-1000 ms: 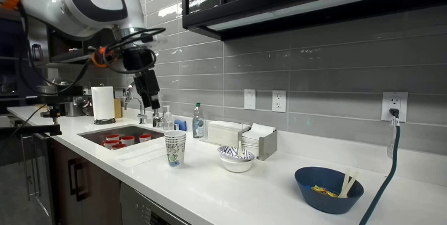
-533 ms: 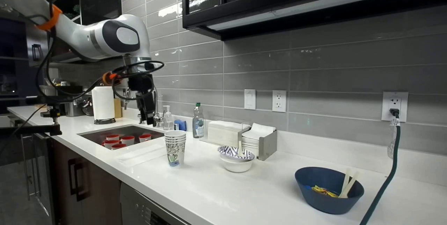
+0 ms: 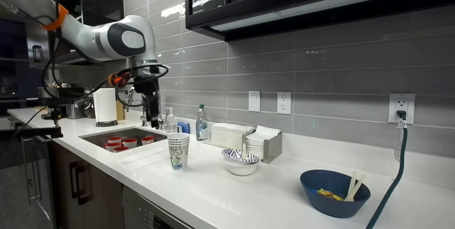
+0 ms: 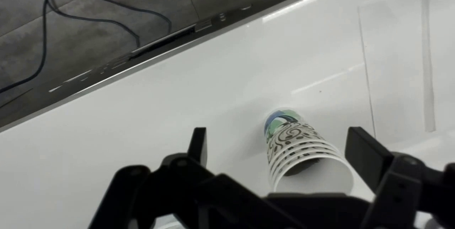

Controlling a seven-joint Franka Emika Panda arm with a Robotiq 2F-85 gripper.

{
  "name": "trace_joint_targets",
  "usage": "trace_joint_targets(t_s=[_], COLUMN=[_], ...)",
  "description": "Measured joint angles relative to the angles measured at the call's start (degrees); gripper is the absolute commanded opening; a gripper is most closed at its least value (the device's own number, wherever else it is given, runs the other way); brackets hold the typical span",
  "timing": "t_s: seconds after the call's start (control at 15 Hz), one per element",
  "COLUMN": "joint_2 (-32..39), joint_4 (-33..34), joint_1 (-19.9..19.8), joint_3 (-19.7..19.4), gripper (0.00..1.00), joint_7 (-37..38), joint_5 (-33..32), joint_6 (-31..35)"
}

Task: Pick up the stack of paper cups and put it in the green bowl

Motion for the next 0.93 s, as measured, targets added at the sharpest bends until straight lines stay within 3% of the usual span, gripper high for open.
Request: trace_joint_targets(t_s=[0.27, 0.53, 0.93], joint_2=[7.77, 15.8, 19.65], joint_4=[1.9, 5.15, 7.04], joint_1=[1.11, 1.09, 1.69], joint_3=[-3.04, -4.21, -4.49], gripper=[1.0, 1.0, 0.55], joint_7=[-0.21, 3.9, 13.24], joint_5=[5.71, 5.08, -0.99], joint_6=[6.87, 11.98, 15.66])
